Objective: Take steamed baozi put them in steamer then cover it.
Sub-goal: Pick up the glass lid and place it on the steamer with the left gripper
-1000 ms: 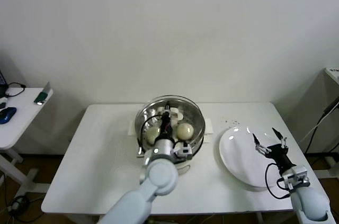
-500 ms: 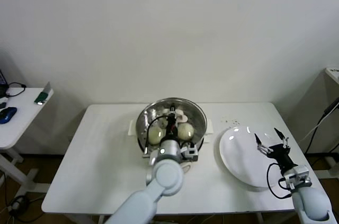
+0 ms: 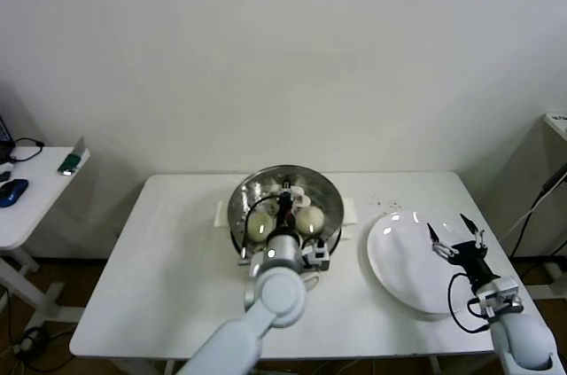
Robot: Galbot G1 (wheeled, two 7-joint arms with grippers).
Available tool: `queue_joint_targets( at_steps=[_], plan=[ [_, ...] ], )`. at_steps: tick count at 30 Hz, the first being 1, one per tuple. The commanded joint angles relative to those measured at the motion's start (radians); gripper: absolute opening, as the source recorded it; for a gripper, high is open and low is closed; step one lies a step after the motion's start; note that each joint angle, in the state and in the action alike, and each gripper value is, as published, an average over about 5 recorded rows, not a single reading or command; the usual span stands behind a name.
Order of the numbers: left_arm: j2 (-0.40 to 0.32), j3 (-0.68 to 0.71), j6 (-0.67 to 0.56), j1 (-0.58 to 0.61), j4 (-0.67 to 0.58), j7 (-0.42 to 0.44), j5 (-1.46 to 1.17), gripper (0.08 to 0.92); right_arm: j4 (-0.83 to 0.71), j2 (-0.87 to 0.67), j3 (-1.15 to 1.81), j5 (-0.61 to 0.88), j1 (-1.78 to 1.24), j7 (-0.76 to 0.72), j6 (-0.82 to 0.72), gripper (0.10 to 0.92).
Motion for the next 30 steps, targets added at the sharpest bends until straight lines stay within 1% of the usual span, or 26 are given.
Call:
queue_joint_targets(
  at_steps=[1, 5, 10, 15, 17, 21, 30],
  plan=[
    [-0.015, 0.003, 0.049, -0.004, 0.01, -0.006, 0.007, 0.152, 0.0, 0.003, 0.001, -0.004, 0.0, -0.002, 0.002, 0.823],
    [-0.008, 0.002, 0.049, -0.005, 0.014, -0.008, 0.009, 0.152, 0.001, 0.005, 0.006, -0.005, -0.002, -0.004, 0.003, 0.823],
    [0.005, 0.001, 0.049, 0.002, 0.006, 0.027, 0.013, 0.152, 0.001, 0.004, 0.013, -0.005, -0.004, -0.008, 0.004, 0.823],
    [0.017, 0.001, 0.049, 0.005, -0.021, 0.035, -0.012, 0.153, 0.004, 0.003, 0.016, -0.005, -0.007, -0.009, 0.003, 0.823],
    [0.022, -0.001, 0.049, 0.005, -0.039, 0.035, -0.026, 0.168, 0.007, 0.003, 0.019, -0.005, -0.011, -0.009, 0.002, 0.823],
    [0.038, 0.001, 0.049, 0.012, -0.092, 0.027, -0.063, 0.261, 0.01, 0.002, 0.029, -0.004, -0.02, -0.012, 0.0, 0.823],
    [0.112, -0.016, 0.049, 0.085, -0.259, 0.02, -0.141, 0.521, 0.044, -0.004, 0.041, -0.015, -0.038, -0.014, -0.053, 0.823]
  ],
)
